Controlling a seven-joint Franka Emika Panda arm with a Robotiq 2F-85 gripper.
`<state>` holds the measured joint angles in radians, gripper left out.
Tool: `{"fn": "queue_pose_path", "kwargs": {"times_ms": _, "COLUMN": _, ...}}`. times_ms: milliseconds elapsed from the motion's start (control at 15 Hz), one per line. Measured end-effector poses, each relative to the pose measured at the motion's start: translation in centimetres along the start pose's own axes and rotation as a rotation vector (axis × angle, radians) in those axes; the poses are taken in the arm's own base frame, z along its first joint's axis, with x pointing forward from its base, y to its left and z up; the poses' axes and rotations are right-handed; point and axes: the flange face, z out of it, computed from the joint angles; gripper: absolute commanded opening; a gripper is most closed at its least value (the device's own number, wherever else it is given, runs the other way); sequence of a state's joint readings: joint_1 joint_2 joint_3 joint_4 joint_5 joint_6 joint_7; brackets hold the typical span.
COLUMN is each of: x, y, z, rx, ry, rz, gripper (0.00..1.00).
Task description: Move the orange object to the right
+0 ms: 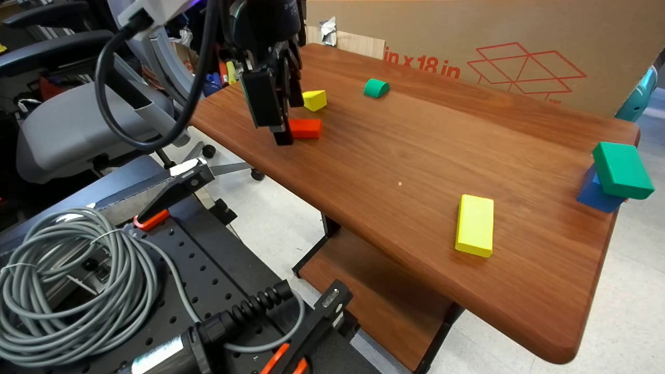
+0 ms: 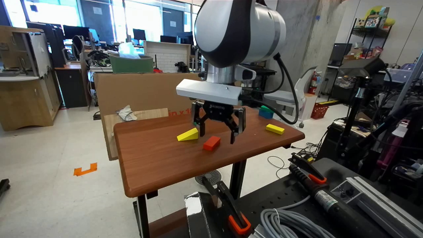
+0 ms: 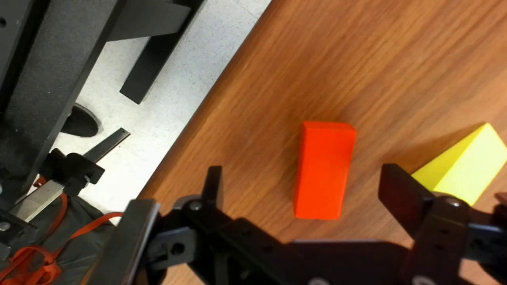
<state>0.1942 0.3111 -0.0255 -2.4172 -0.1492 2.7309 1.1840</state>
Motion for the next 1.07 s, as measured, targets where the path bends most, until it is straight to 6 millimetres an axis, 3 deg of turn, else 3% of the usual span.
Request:
{"fn": "queue_pose_path", "kwargs": {"times_ms": 667, "x": 1.3, "y": -0.1, "z": 2.9, "rx": -0.048, "ry": 0.007, "rz": 0.009, "gripper": 1.0}}
{"fn": "queue_pose_path", "kwargs": {"times_ms": 733, "x": 1.3, "y": -0.2, "z": 3.0, "rx": -0.05, "ry": 0.007, "rz": 0.006, "gripper": 0.75}}
{"fn": "queue_pose_path", "kwargs": {"times_ms": 867, "x": 1.3, "y": -0.5, "z": 3.2, "rx": -0.055, "ry": 0.007, "rz": 0.003, "gripper": 0.67}}
{"fn": "queue_pose_path", "kwargs": {"times_ms": 1067, "x": 1.5, "y": -0.8, "z": 3.0, "rx": -0.061, "ry": 0.006, "rz": 0.001, "gripper": 0.44}}
